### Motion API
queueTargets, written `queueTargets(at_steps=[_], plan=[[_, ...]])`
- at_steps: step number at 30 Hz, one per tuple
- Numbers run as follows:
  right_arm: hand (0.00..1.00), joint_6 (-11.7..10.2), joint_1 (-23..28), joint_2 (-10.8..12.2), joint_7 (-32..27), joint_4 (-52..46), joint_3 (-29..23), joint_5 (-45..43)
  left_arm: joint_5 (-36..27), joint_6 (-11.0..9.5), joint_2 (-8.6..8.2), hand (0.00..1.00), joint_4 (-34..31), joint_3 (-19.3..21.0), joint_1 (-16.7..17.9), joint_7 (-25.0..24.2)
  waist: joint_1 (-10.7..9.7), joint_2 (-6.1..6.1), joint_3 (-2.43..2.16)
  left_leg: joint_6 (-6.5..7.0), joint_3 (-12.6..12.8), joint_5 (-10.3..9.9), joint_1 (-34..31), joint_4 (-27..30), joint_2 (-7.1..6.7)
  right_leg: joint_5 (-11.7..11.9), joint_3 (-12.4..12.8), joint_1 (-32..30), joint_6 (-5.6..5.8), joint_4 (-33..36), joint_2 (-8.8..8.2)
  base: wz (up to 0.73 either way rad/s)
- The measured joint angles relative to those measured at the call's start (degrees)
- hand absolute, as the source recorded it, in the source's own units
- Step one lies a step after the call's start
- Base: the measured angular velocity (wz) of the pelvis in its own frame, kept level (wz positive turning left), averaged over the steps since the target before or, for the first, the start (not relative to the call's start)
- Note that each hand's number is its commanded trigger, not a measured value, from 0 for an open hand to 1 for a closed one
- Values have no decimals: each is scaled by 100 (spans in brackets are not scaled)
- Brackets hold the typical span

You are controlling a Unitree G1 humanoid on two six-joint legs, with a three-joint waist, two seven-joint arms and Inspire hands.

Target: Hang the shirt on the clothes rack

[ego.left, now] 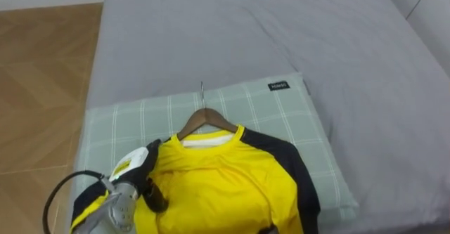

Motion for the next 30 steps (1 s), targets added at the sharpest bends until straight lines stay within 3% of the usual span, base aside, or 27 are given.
queueTargets(at_steps=[2, 9, 19, 23, 30], plan=[[0, -1, -65, 33, -29, -24, 22, 7, -126, 0, 17, 0, -1, 2, -36, 26, -10, -40, 19, 0, 18, 0, -59, 24, 11, -45, 42, -98, 3, 50, -3, -2], [0, -11, -233, 180, -94, -42, 210, 105, -156, -17, 14, 0, 9, 17, -54, 290, -20, -68, 20, -1, 31, -1, -220, 126, 62, -45, 93, -250, -4, 130, 39, 0], [0, -91, -220, 190, -213, -204, 442, 419, -150, -19, 32, 0, 10, -28, -205, 832, -75, -58, 16, 0, 84, -1, -483, 282, 129, -22, 57, -487, -33, 250, 72, 1], [0, -96, -203, 142, -207, -259, 446, 467, -166, -21, 176, 0, 27, -135, -271, 960, -94, -50, 20, 0, 95, -2, -580, 292, 157, -23, 43, -618, -43, 322, 76, -1], [0, -94, -133, 110, -307, -393, 565, 498, -166, -21, 176, 0, 115, -146, -417, 1192, -99, -38, 33, -2, 145, -1, -746, 319, 191, -8, 70, -837, -70, 449, 92, -3]])
